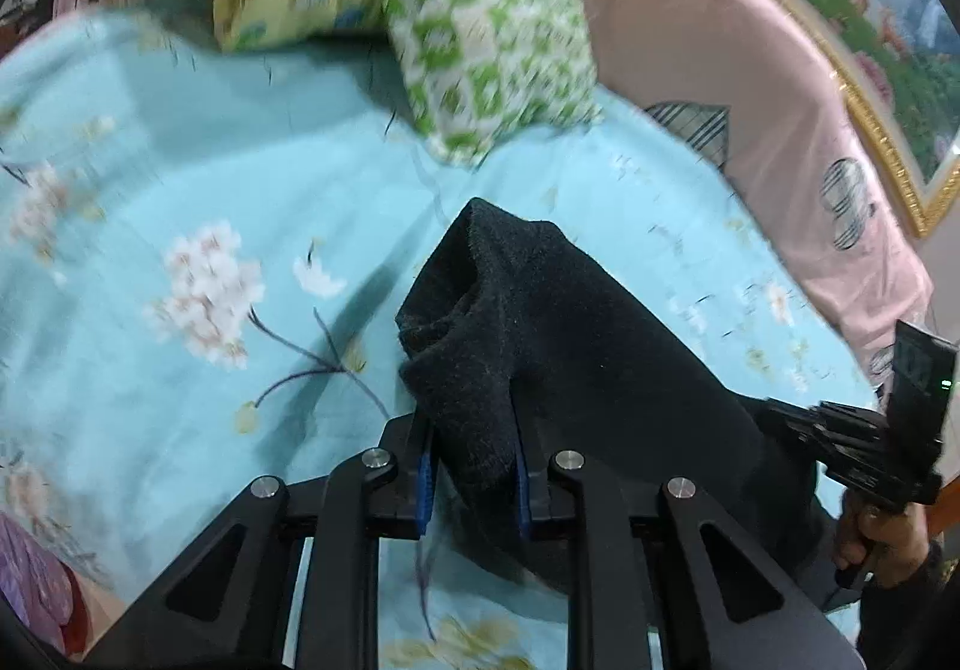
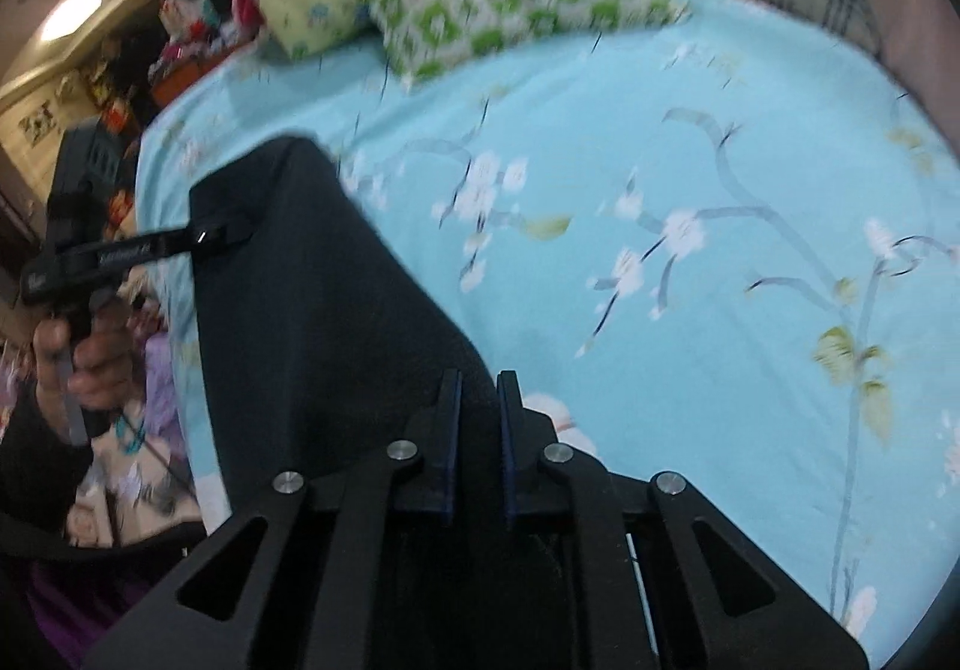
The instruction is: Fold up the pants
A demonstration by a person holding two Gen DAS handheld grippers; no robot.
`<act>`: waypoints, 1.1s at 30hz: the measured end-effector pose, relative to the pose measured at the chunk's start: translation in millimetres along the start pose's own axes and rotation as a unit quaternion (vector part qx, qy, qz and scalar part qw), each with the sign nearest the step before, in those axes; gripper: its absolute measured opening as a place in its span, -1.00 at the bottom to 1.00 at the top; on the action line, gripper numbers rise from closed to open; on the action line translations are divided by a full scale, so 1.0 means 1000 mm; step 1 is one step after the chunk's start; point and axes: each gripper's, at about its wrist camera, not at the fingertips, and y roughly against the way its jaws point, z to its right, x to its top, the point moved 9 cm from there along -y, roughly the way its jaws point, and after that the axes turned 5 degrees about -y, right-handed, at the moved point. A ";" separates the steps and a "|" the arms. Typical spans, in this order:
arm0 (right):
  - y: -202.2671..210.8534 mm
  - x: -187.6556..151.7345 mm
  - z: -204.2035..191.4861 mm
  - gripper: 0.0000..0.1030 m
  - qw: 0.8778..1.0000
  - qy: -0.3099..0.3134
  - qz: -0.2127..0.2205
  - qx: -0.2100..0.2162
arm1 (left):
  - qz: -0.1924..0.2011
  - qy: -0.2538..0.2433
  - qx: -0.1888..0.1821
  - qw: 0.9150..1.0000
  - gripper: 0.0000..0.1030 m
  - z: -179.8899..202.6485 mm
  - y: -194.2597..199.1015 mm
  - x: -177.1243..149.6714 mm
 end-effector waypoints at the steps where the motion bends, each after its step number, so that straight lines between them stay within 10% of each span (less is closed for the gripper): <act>1: 0.007 0.004 0.000 -0.78 1.000 0.000 0.014 -0.007 | 0.008 -0.002 -0.003 1.000 -0.63 0.004 0.008 0.004; 20: -0.050 0.033 0.030 -0.72 0.996 0.019 0.050 -0.076 | -0.018 -0.027 0.050 0.998 -0.52 -0.023 -0.043 0.011; 33: 0.017 0.017 0.036 -0.25 0.993 -0.038 0.086 -0.073 | 0.025 -0.035 0.074 0.996 -0.11 -0.010 0.022 0.028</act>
